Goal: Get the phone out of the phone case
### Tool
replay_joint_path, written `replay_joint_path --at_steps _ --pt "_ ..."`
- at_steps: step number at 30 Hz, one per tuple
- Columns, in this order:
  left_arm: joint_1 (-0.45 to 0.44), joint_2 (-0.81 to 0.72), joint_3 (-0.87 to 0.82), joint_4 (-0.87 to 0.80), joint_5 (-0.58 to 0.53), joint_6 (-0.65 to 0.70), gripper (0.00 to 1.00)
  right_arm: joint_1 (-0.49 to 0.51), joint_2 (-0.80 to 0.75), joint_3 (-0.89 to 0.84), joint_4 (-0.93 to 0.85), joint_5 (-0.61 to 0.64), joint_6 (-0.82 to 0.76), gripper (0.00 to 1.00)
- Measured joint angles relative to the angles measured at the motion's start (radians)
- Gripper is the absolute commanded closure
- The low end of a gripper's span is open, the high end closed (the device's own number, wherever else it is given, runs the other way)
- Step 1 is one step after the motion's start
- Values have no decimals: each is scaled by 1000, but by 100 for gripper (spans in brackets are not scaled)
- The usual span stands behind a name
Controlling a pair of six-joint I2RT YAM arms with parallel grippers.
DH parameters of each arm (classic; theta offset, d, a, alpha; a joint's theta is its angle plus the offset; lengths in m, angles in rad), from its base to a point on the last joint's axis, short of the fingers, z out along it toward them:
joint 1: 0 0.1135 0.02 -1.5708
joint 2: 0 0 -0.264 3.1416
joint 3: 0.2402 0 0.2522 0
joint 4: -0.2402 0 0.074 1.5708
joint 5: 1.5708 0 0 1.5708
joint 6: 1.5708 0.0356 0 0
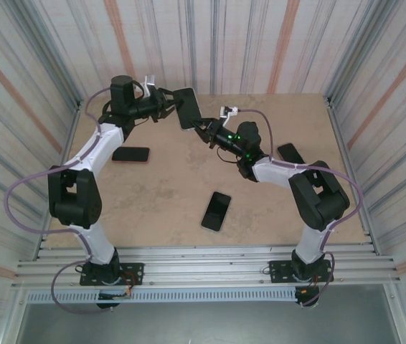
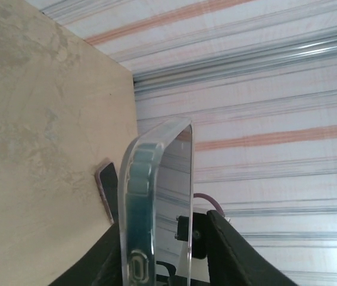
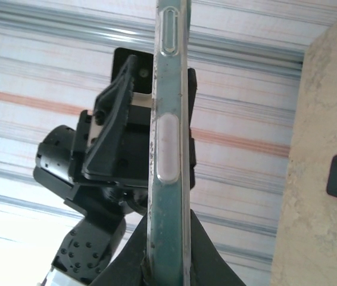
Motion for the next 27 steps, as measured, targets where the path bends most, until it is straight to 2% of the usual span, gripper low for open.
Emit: replay_joint_path --at_steps 7,12,19,24,27 --pt "0 23 -3 66 43 -47 78 0 -3 4 4 1 14 100" --pt "0 42 -3 135 72 -84 95 -1 -4 10 6 3 65 100" --pt "-3 42 -3 198 67 -153 98 -3 -8 17 26 6 64 72" --pt "-9 43 -4 209 6 -208 100 -3 -35 15 10 9 2 60" --pt "-13 43 -4 241 -39 -248 100 2 -71 -3 -3 24 -47 59"
